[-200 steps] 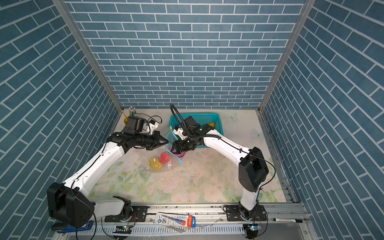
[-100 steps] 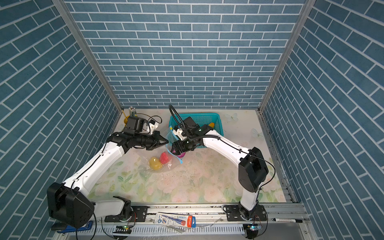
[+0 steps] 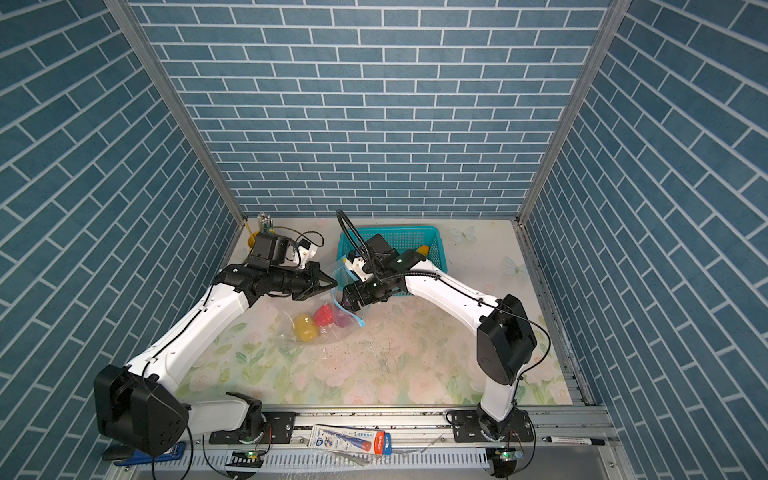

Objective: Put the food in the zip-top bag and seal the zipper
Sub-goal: 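Open the right gripper to drop the red onion into the bag, then raise the right gripper and move it over the teal basket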

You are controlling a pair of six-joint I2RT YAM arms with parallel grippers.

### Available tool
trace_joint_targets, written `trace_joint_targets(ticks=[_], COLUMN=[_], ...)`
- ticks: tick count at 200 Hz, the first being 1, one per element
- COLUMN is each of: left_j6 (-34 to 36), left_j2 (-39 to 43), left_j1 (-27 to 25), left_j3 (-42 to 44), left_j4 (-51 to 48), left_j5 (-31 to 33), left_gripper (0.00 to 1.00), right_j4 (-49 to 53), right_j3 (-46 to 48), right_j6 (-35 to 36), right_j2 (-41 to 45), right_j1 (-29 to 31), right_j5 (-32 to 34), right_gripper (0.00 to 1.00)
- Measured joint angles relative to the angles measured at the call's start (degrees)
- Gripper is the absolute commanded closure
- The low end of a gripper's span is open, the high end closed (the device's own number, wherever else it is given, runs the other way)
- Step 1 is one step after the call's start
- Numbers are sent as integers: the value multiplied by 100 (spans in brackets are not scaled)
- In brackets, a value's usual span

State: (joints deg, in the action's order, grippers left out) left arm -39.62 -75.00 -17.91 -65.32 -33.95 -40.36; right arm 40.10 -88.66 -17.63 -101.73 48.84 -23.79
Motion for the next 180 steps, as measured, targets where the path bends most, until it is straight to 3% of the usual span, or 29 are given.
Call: trace_joint_targets(ticks=[180], left_j6=[92], left_j2=[284], left_j1=[76], left_j3=[-2], left_j4=[-203], left_j5=[22], left_gripper=[100], right_j4=[-144], right_j3=[302], right_j6=[-74], right_j2=[892], right_j1=[-267], right_j5=[1147], right_gripper=[28])
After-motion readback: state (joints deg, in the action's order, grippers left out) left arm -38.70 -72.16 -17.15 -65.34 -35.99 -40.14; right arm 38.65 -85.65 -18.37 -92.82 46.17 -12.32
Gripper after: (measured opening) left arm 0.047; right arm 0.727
